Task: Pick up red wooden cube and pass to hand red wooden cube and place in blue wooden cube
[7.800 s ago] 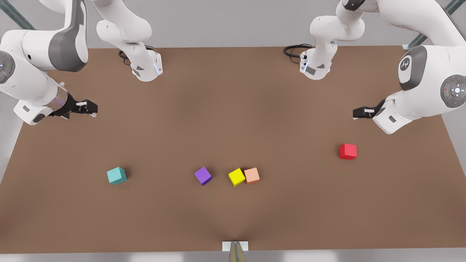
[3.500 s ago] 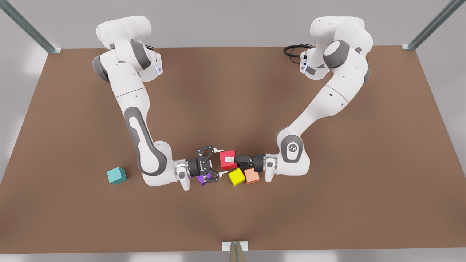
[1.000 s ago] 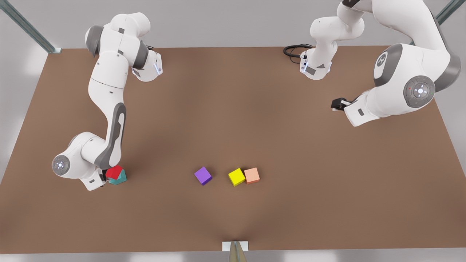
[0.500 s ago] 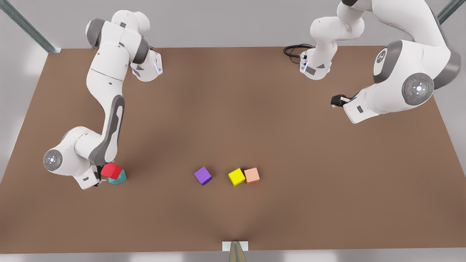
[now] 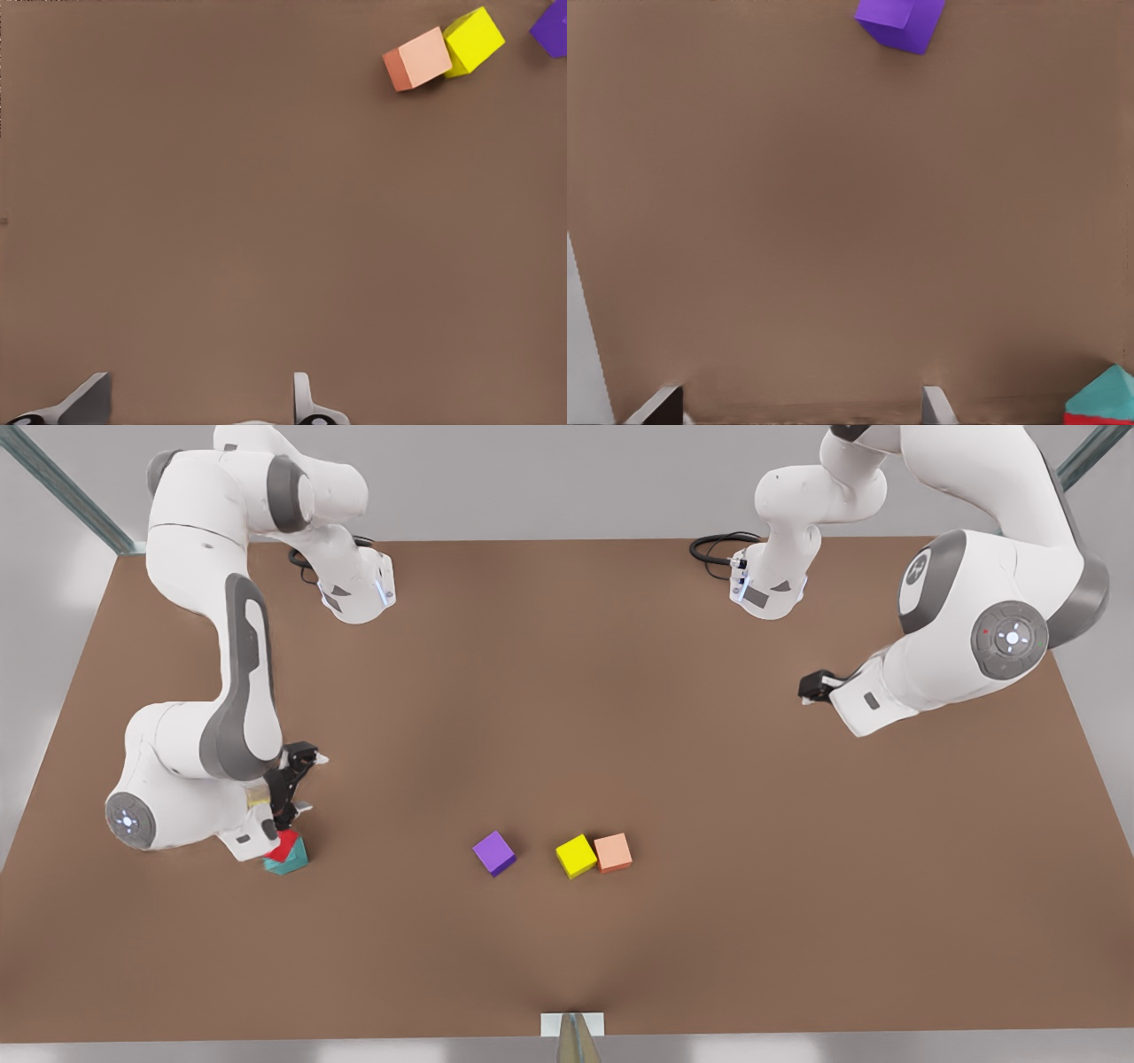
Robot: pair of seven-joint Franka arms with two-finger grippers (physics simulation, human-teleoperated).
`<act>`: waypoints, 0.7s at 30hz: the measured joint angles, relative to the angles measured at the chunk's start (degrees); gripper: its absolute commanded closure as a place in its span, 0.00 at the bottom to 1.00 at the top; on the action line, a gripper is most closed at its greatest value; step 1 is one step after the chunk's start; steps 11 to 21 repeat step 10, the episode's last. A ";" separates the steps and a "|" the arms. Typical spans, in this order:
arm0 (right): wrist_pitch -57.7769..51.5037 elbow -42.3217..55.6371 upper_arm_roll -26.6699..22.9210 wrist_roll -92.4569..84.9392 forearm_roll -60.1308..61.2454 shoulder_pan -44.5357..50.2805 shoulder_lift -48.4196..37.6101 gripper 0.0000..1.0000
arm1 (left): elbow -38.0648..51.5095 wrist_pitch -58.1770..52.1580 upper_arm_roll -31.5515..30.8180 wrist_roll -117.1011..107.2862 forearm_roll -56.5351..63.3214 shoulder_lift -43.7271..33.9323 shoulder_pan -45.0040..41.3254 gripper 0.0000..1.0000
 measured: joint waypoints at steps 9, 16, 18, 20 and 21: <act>1.71 -6.84 7.96 26.62 -15.02 -7.33 -15.63 0.00 | -0.20 1.54 0.00 -1.17 -0.03 0.39 0.10 0.00; 1.93 -6.98 7.99 28.83 -15.31 -7.27 -15.80 0.00 | -0.20 1.55 0.00 -1.27 -0.04 0.43 0.10 0.00; 1.93 -6.98 7.99 28.83 -15.31 -7.27 -15.80 0.00 | -0.20 1.55 0.00 -1.27 -0.04 0.43 0.10 0.00; 1.93 -6.98 7.99 28.83 -15.31 -7.27 -15.80 0.00 | -0.20 1.55 0.00 -1.27 -0.04 0.43 0.10 0.00; 1.93 -6.98 7.99 28.83 -15.31 -7.27 -15.80 0.00 | -0.20 1.55 0.00 -1.27 -0.04 0.43 0.10 0.00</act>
